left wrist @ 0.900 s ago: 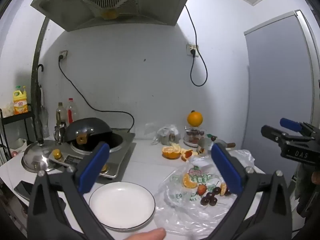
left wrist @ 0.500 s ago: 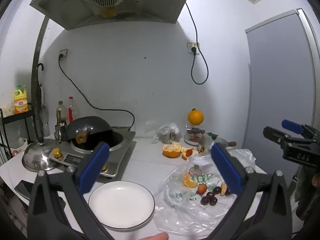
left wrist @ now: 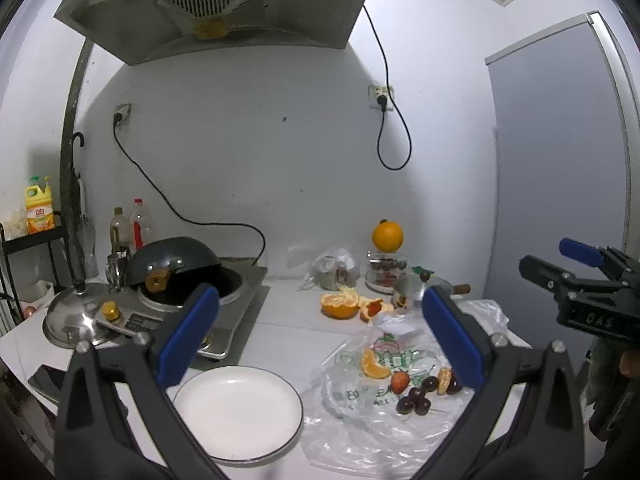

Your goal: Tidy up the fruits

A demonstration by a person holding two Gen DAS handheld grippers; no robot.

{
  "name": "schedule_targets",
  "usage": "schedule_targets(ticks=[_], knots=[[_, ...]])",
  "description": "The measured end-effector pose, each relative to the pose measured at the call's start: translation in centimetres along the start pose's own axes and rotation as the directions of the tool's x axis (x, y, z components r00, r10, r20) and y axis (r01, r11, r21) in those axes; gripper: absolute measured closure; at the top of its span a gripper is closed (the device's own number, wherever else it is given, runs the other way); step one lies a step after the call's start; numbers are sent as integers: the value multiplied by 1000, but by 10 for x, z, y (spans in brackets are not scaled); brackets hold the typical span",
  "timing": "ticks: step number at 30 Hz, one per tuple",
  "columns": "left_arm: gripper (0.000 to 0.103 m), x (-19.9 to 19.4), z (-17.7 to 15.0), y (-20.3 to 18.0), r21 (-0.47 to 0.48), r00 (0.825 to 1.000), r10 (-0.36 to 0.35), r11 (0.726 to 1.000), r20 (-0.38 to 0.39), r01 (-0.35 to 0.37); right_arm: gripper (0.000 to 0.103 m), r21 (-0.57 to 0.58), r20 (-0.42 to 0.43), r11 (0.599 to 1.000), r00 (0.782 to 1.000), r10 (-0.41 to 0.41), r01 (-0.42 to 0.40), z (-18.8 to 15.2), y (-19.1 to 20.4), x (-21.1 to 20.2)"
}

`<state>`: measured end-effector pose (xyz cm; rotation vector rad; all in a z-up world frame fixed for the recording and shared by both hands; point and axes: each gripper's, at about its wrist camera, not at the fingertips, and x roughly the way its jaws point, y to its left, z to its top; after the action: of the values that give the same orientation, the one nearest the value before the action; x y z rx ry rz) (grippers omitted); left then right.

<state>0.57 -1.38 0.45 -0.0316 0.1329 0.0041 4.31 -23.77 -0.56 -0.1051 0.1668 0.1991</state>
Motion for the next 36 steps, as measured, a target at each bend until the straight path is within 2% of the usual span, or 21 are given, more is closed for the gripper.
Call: schedule_targets(ticks=[17,36], knots=[[0,3,0,5,-19,999,43,999,-10,-43,11,-5,-11,1000,1000,7,-7,-1,3,5],[0,4,2,5,-7,999,35,999,-2,-35,11,17,-23,1000,999,26,-26,-3,0,10]])
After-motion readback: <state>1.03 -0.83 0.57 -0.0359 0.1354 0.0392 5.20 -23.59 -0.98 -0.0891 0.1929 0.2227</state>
